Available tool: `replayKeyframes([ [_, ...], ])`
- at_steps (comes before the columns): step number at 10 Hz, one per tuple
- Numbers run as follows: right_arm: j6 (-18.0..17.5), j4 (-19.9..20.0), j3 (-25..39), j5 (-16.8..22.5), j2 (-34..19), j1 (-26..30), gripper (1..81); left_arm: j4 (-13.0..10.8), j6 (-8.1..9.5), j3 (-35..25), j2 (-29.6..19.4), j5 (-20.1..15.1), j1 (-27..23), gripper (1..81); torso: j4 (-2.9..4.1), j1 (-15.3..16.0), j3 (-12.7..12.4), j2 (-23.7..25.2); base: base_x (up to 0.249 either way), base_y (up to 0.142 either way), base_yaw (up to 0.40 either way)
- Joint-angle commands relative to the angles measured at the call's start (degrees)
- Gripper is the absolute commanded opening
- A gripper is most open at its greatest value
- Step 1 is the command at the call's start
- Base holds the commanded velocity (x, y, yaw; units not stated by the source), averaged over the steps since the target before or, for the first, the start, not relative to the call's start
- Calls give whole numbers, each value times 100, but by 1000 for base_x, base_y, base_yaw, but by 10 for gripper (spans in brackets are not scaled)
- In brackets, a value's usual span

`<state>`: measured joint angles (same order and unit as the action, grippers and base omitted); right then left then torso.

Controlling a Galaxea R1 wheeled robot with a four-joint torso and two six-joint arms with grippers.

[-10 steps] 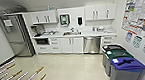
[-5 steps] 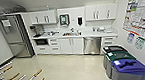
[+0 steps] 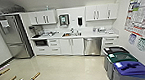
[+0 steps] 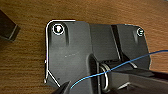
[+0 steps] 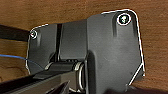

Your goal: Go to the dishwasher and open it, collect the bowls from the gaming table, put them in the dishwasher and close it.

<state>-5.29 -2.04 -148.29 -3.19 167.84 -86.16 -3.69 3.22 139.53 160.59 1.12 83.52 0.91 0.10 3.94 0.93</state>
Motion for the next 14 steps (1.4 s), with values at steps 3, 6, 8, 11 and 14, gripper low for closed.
replayKeyframes([
  [3,28,-86,11,302,-20,270,811,-44,-14,-31,-114,-306,-252,811,0,2,0,0,115,0,0],
  [6,28,-86,11,302,-2,262,811,-44,-14,-31,-114,-306,-252,811,0,2,0,0,115,0,0],
  [8,28,-87,11,302,33,261,811,-44,-14,-31,-123,-306,-252,811,0,0,0,0,115,0,0],
  [11,37,-95,11,302,42,244,811,-44,-14,-31,-96,-306,-235,811,0,0,0,0,115,0,0],
  [14,37,-95,3,302,33,235,811,-53,-14,-31,-88,-297,-209,811,0,2,0,0,115,0,0],
])
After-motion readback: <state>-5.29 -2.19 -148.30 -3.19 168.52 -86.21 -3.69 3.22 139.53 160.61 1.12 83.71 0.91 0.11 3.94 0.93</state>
